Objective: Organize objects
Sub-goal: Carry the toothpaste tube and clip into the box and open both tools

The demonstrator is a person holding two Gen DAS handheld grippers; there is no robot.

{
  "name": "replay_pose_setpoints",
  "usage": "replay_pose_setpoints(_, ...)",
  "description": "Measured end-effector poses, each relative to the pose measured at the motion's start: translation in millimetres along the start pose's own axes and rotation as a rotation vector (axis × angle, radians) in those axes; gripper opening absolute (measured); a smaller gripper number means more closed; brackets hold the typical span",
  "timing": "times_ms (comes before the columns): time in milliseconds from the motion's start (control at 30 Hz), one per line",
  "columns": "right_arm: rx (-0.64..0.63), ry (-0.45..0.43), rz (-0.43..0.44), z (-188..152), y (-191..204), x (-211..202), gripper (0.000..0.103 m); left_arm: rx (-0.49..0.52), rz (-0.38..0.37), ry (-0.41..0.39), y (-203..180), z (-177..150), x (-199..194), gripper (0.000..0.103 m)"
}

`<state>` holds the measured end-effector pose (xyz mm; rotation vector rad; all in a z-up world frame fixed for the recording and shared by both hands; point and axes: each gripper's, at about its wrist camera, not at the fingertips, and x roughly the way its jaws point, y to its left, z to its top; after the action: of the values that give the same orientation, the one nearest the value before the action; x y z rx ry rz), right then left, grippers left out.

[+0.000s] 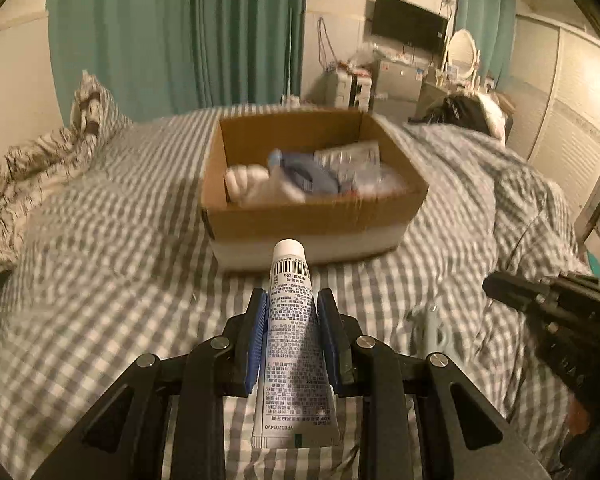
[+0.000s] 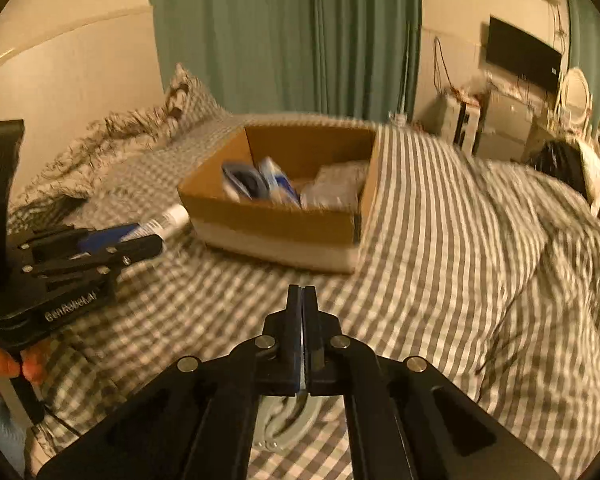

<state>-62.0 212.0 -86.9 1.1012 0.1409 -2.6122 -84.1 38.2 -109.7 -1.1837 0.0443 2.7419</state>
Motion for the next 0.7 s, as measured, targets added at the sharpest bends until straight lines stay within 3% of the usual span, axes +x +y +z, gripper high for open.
replay_pose_setpoints(33,0.010,0.033,-0.022,-9.5,-1.0,9.7,0.001,-0.001,-0.002,0.021,-0.3,-6.2,7.4,0.026)
replay_pose_setpoints(100,0.053,0.112,-0.031,-28.7,-5.5,30.2,0.010,-0.006,-0.008,0.070,-2.1,-17.5,22.8,0.026)
replay_pose_setpoints(167,0.107,0.173,-0.009,-45.4,-10.2,46.1,0.047,-0.003,-0.017,0.095,-4.6,-26.3,31.3,0.026)
replay_pose_setpoints(200,0.129,0.194,-0.001,-52.2,-11.7,51.9,0.052,-0.003,-0.021,0.107,-5.7,-29.6,35.2,0.026)
replay_pose_setpoints(333,0.149,0.234,0.045,-57.6,-8.8,68.3,0.055,-0.001,-0.032,0.131,-8.9,-35.9,43.1,0.026)
replay_pose_setpoints(467,0.122,0.262,0.014,-64.3,-0.3,82.6,0.055,-0.002,-0.036,0.125,-10.5,-37.5,39.7,0.026)
replay_pose_setpoints(567,0.104,0.231,-0.018,-64.1,3.3,72.8,0.044,-0.011,-0.036,0.115,-5.1,-35.3,34.4,0.026)
replay_pose_setpoints(700,0.101,0.149,-0.019,-55.8,0.9,44.9,0.043,-0.024,-0.043,0.082,-2.8,-26.2,21.3,0.026)
